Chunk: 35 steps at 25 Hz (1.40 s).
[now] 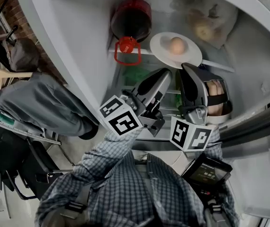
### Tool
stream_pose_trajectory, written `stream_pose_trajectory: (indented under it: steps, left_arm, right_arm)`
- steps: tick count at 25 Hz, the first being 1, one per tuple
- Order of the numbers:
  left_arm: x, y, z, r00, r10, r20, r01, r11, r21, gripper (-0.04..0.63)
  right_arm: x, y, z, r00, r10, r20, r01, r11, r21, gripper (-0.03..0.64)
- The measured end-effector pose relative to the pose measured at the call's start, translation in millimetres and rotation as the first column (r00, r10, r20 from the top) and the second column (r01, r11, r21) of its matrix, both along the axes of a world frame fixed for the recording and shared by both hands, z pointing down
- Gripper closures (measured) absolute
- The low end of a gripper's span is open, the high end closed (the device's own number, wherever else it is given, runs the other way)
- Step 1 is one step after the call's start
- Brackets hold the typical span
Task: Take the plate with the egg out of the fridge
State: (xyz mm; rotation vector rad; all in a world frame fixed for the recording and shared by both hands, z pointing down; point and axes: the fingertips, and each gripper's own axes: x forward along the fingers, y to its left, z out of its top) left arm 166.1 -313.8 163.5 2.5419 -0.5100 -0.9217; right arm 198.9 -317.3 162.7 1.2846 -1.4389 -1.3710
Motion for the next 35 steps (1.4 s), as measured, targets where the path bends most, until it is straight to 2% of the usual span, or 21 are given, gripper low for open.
stream_pose_trajectory:
  steps: [5, 6, 11, 16, 20, 26, 31, 35]
  left_arm:
    - [2.2, -1.4, -1.2, 0.994, 0.055, -0.09, -0.061, 0.996, -0.068, 0.578]
    - [3.2, -0.6, -1.6, 0.992, 0.068, -0.106, -0.076, 0.994, -0.075, 0.551]
    - [3.5, -2.5, -1.2, 0.973, 0.118, -0.197, -0.148, 0.978, -0.144, 0.508]
    - [3.3, -5.3, -3.1, 0.964, 0.127, -0.235, -0.173, 0.967, -0.188, 0.508]
    - [5.5, -6.3, -4.2, 0.945, 0.145, -0.294, -0.214, 0.951, -0.221, 0.508]
    - [7.4, -6.3, -1.0, 0.937, 0.147, -0.317, -0.233, 0.94, -0.25, 0.508]
    - [6.5, -5.4, 1.6, 0.914, 0.17, -0.37, -0.28, 0.922, -0.269, 0.509]
    - [8.4, -1.9, 6.8, 0.919, 0.167, -0.358, -0.278, 0.918, -0.283, 0.512]
  right_arm:
    - [4.3, 4.8, 2.1, 1.0, 0.016, -0.009, -0.016, 1.0, 0.003, 0.577]
    - [5.2, 5.6, 2.2, 1.0, 0.019, -0.01, -0.019, 1.0, 0.004, 0.577]
    - [8.3, 9.2, 4.7, 0.999, 0.032, -0.023, -0.032, 0.999, 0.008, 0.578]
    - [8.8, 12.2, 11.5, 0.998, 0.038, -0.048, -0.037, 0.999, 0.008, 0.586]
    - [7.9, 15.6, 17.1, 0.997, 0.031, -0.064, -0.031, 1.0, 0.005, 0.591]
    - [7.8, 20.9, 23.9, 0.993, 0.025, -0.113, -0.024, 1.0, 0.009, 0.598]
    - [5.3, 26.2, 27.9, 0.993, 0.012, -0.12, -0.01, 1.0, 0.015, 0.598]
    - [7.0, 31.1, 33.6, 0.993, 0.008, -0.117, -0.008, 1.0, 0.005, 0.598]
